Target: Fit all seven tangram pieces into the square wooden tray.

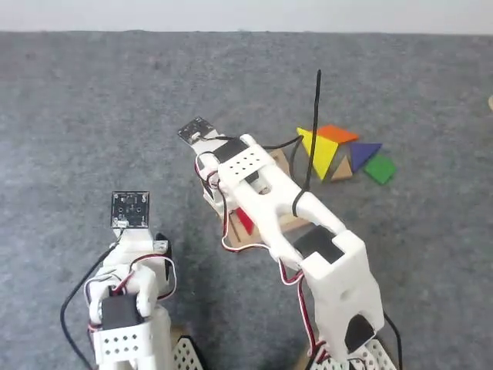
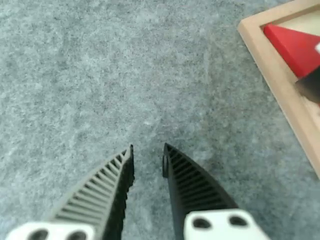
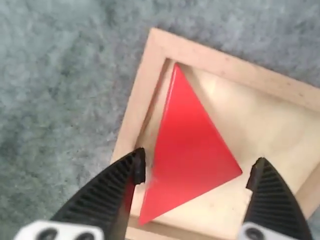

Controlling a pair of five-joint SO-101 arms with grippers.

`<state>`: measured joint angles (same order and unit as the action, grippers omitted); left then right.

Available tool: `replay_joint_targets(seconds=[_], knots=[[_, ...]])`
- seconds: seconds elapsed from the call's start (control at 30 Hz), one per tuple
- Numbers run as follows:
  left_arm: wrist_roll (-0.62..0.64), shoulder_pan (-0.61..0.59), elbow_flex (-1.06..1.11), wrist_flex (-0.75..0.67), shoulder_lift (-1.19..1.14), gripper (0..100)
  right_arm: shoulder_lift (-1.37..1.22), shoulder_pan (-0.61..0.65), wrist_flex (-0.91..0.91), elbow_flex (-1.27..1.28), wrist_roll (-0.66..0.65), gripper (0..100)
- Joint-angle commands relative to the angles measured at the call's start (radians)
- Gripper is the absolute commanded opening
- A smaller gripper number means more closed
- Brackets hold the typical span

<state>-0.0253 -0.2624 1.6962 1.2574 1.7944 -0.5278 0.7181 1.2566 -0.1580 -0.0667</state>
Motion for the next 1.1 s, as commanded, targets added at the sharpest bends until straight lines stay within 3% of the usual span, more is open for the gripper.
replay_joint_targets(seconds=[0.0, 0.4, 0.63, 1.07], knots=[[-0.002, -0.005, -0.013, 0.003, 0.020, 9, 0.070, -0.018, 0.004, -0.052, -0.018, 31.8], [-0.002, -0.005, -0.013, 0.003, 0.020, 9, 0.305, -0.127, 0.007, 0.052, -0.077, 31.8], [-0.002, -0.005, -0.013, 0.003, 0.020, 9, 0.226, -0.254, -0.110, 0.112, -0.083, 31.8], [-0.002, -0.005, -0.013, 0.003, 0.020, 9, 0.084, -0.148, -0.137, 0.114, -0.106, 31.8]])
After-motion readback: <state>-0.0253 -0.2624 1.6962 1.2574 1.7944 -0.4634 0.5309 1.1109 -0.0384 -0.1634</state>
